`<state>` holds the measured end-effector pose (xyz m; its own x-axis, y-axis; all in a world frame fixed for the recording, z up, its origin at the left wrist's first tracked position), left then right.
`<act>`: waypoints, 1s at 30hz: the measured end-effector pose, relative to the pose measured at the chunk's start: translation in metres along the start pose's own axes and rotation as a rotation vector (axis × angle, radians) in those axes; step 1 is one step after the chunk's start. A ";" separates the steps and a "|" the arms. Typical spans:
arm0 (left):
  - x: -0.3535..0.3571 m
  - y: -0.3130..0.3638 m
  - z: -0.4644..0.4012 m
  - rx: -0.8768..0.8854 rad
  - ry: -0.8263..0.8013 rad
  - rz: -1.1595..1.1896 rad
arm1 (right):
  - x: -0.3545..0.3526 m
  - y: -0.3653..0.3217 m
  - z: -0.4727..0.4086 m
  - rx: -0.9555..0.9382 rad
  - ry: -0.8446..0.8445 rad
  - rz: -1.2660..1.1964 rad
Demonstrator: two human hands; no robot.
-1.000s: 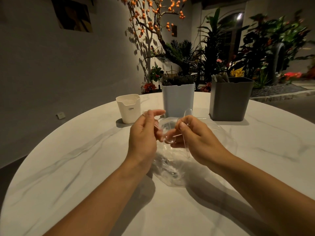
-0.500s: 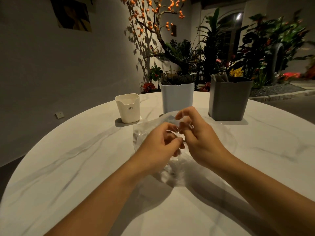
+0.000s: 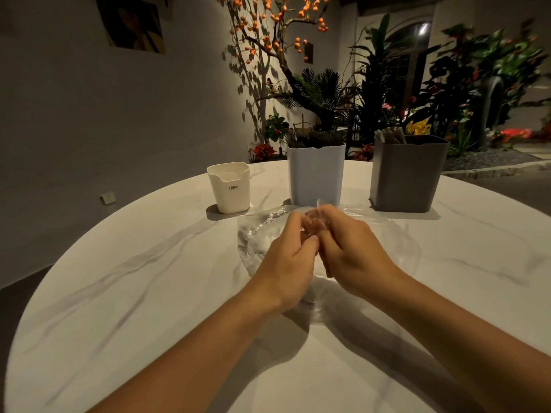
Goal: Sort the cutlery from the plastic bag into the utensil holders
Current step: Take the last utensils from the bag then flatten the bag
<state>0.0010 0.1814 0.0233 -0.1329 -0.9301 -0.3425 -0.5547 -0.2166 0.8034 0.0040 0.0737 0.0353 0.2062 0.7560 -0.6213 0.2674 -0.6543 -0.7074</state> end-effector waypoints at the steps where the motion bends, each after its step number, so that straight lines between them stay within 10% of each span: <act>1: 0.001 0.001 0.000 0.012 0.006 0.009 | 0.000 0.000 0.000 -0.006 0.005 0.013; 9: -0.006 0.003 -0.001 0.070 0.178 -0.115 | 0.004 -0.001 0.007 -0.019 -0.190 -0.160; 15: -0.020 0.006 -0.002 0.039 0.401 -0.107 | -0.009 -0.009 0.006 -0.056 0.121 0.094; 30: -0.022 0.004 -0.002 -0.020 0.414 0.038 | 0.005 -0.006 0.003 0.129 0.005 -0.138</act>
<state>0.0039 0.2001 0.0348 0.1904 -0.9775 -0.0908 -0.5388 -0.1813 0.8227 0.0007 0.0817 0.0352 0.1807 0.8385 -0.5140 0.1704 -0.5414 -0.8233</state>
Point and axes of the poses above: each hand's wrist, its own z-axis away from the middle knuckle, its own x-axis out of the palm, y = z × x, the point moved 5 cm from there along -z, towards the middle knuckle, and after that the axes turned 10 degrees about x, right-handed, at the moved point
